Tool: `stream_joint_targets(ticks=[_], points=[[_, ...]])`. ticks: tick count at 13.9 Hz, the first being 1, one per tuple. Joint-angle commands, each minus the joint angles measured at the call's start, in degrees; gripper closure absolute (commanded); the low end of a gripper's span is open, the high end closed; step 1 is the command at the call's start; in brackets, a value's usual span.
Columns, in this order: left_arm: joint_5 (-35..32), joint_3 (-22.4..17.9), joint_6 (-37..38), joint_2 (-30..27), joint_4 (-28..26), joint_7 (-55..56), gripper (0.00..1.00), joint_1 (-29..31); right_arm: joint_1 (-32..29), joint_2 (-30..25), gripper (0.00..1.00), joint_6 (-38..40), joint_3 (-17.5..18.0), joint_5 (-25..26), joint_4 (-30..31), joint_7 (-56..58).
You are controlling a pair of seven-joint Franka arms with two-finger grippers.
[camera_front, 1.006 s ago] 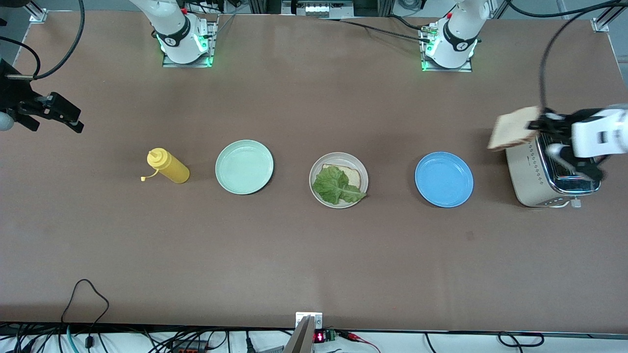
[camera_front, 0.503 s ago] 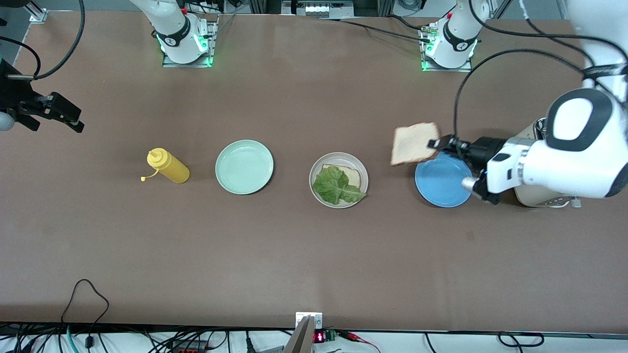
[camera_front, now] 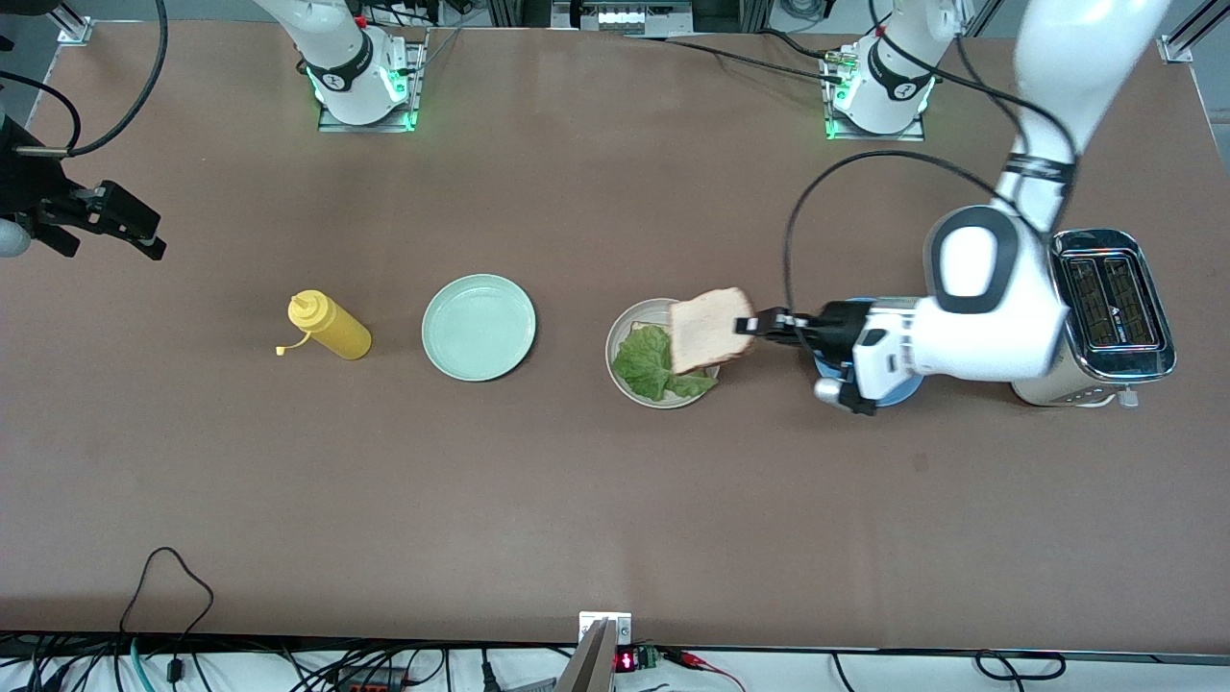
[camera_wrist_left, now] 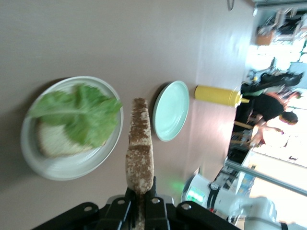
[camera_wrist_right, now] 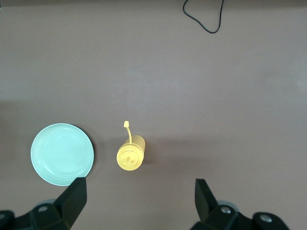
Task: Make sandwich in beige plate with both arms
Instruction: 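Lift the second bread slice and carry it over the lettuce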
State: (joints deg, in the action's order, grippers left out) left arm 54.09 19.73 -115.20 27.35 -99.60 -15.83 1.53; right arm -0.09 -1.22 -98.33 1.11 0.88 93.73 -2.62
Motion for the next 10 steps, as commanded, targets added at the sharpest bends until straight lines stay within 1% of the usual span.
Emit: stream_joint_targets(ticks=[1,3,6,9,10], points=[[11.2,0.6,-8.9,-0.6,-8.0,-10.8,1.00,-2.1,-0.2,0.0,0.00,0.5,0.4,-0.3,-0.4,-0.8],[17.4,0.6,-9.5,1.9,-9.8,-19.6,1.00,-1.7,-0.2,0.1,0.00,0.4,0.4,-0.3,-0.4,-0.9],[24.0,0.6,-9.5,5.7,-10.0,-26.4,1.00,-1.6,-0.2,0.2,0.00,0.2,0.4,-0.3,-0.4,-0.8],[28.9,0.6,-9.4,8.8,-9.6,-33.8,1.00,-1.8,-0.1,0.2,0.00,0.2,0.5,-0.3,-0.3,-0.9],[29.1,0.5,-9.4,9.2,-9.6,-34.4,1.00,-1.9,-0.1,0.1,0.00,0.2,0.5,-0.3,-0.3,-0.8]])
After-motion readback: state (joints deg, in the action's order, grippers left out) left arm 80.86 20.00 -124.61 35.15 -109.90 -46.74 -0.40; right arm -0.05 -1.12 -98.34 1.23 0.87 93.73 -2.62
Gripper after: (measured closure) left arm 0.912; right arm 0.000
